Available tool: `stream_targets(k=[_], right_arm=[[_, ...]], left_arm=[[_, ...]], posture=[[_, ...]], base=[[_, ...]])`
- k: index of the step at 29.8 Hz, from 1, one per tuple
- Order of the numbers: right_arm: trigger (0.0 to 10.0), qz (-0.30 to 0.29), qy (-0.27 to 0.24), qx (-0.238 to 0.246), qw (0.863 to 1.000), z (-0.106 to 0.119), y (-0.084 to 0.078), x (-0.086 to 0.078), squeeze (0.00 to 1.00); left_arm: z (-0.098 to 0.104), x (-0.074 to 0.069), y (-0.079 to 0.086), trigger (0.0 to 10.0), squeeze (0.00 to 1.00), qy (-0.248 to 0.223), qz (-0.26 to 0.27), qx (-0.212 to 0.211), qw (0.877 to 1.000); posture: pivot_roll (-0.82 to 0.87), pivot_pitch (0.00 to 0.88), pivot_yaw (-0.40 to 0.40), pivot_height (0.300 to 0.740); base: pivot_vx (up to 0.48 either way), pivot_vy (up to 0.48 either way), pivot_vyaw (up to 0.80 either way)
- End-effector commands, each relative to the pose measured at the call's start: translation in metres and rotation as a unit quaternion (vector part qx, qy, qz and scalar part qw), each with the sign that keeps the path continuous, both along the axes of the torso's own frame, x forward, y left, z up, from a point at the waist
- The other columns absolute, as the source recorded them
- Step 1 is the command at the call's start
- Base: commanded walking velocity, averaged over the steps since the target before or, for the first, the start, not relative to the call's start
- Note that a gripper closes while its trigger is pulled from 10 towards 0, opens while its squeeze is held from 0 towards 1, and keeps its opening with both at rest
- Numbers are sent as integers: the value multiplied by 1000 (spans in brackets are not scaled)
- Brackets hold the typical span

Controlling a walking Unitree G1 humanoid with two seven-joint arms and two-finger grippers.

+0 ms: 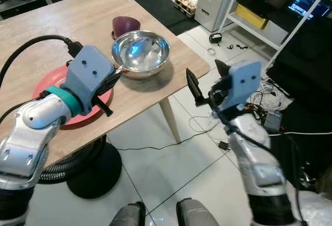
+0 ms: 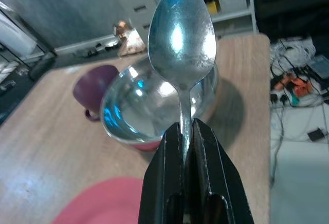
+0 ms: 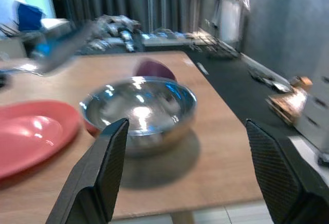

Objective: Setting the table

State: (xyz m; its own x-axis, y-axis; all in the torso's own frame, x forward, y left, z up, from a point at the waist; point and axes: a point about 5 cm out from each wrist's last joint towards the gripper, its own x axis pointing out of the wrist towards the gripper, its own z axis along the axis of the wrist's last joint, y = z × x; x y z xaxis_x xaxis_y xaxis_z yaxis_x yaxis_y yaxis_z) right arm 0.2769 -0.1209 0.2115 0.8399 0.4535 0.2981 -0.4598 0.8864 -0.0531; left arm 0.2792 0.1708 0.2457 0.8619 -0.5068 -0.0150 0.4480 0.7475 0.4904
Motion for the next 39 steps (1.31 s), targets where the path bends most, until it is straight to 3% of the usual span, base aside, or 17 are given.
stream_targets(k=[1,3,5,7,9,10,11,12,14,15,17,20,25,28,29,34,39], right_arm=[[10000,56,3,17,998,7,-1,-12,0],[10000,121,10,39,992,11,3,-24,0],[10000,121,10,39,992,11,3,-24,0],[10000,117,8,34,993,8,3,-24,0],[10000,117,8,34,993,8,3,-24,0],[10000,116,13,40,992,6,4,-24,0],[10000,116,13,40,992,6,4,-24,0],[10000,117,20,49,992,3,5,-24,0],[10000,117,20,49,992,3,5,-24,0],[10000,146,38,76,986,0,6,-30,0],[10000,167,53,94,980,-3,6,-34,0],[10000,189,78,99,974,-9,0,-39,0],[10000,129,93,72,985,-19,-13,-32,0],[10000,-3,83,55,995,-24,-27,-14,0],[10000,-3,83,55,995,-24,-27,-14,0],[10000,-139,54,36,988,-22,-42,-4,0],[10000,-179,50,42,982,-22,-50,-2,0]], left_arm=[[-2,1,6,10000,0,6,11,-3,1000],[-7,-3,4,10000,0,19,-5,-1,1000],[-7,-3,4,10000,0,19,-5,-1,1000],[-11,-6,1,10000,0,43,-15,-53,998],[-11,-6,1,10000,0,43,-15,-53,998],[-14,-5,1,10000,0,62,-12,-102,993],[-14,-5,1,10000,0,62,-12,-102,993],[-17,-4,1,10000,0,80,-11,-141,987],[-17,-4,1,10000,0,80,-11,-141,987],[-21,-6,0,10000,0,95,-19,-165,981],[-22,-8,-2,10000,0,101,-27,-173,979],[-23,-8,1,10000,0,98,-28,-161,982],[-30,-6,6,10000,0,97,-5,-129,987],[-41,-5,3,10000,0,99,11,-119,988],[-41,-5,3,10000,0,99,11,-119,988],[-47,0,-4,10000,0,108,37,-150,982],[-51,4,-9,10000,0,108,46,-153,981]], posture=[[-104,10,70,740],[-105,8,74,740],[-105,8,74,740],[-112,0,81,740],[-112,0,81,740],[-115,0,83,740],[-115,0,83,740],[-120,0,81,740],[-120,0,81,740],[-126,0,80,740],[-125,0,79,740],[-126,0,76,740],[-127,0,76,740],[-131,0,78,740],[-131,0,78,740],[-143,0,93,740],[-158,0,96,740]], base=[[0,0,0],[0,0,0],[0,0,0],[0,0,0],[0,0,0],[0,0,0],[0,0,0],[0,0,0],[0,0,0],[0,0,0],[0,0,0],[0,0,0],[0,0,0],[0,0,0],[0,0,0],[0,0,0],[0,0,0]])
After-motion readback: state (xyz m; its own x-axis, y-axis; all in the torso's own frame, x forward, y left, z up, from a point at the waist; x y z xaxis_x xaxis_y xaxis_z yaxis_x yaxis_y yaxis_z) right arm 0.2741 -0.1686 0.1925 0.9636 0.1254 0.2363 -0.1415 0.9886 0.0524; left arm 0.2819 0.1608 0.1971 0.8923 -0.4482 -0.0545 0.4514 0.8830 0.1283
